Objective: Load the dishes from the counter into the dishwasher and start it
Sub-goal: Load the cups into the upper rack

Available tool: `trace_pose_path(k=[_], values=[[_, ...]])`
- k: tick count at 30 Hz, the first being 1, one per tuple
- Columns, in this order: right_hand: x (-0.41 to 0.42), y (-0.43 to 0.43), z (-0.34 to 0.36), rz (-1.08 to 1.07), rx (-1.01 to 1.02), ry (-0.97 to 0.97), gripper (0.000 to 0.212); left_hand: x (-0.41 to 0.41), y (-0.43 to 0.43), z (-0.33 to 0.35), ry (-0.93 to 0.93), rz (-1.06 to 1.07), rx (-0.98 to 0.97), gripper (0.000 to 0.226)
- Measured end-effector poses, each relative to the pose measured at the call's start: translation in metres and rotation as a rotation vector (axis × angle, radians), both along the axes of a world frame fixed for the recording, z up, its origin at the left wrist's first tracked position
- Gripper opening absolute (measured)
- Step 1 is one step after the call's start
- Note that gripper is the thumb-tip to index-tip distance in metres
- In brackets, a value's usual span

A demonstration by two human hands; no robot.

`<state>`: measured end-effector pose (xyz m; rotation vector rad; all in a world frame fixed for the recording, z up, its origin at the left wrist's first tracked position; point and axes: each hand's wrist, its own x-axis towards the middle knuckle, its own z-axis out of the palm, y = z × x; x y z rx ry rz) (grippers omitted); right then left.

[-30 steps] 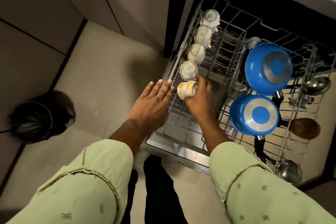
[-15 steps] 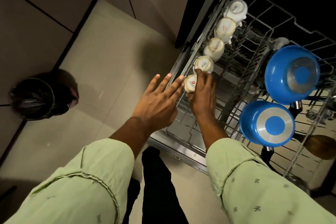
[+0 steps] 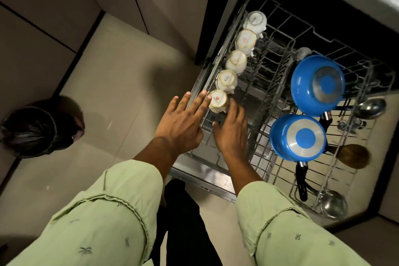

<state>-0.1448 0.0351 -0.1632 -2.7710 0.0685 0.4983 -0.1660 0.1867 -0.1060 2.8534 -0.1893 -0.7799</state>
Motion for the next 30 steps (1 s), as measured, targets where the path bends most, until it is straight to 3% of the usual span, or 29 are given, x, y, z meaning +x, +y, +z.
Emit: trace_pose_path(k=[9, 19, 24, 30], values=[[-0.028, 0.009, 0.049, 0.043, -0.048, 0.119, 0.073, -0.014, 0.015, 0.034, 0.092, 0.025, 0.01, 0.076], [-0.033, 0.114, 0.145, 0.145, -0.047, -0.006, 0.061, -0.03, 0.098, 0.115, 0.144, 0.115, -0.025, 0.07], [-0.008, 0.189, 0.204, 0.215, -0.036, -0.108, 0.062, -0.002, 0.183, 0.16, 0.031, 0.104, 0.014, 0.071], [0.042, 0.286, 0.265, 0.2, 0.012, -0.278, 0.067, 0.061, 0.288, 0.229, -0.231, 0.15, -0.015, 0.067]])
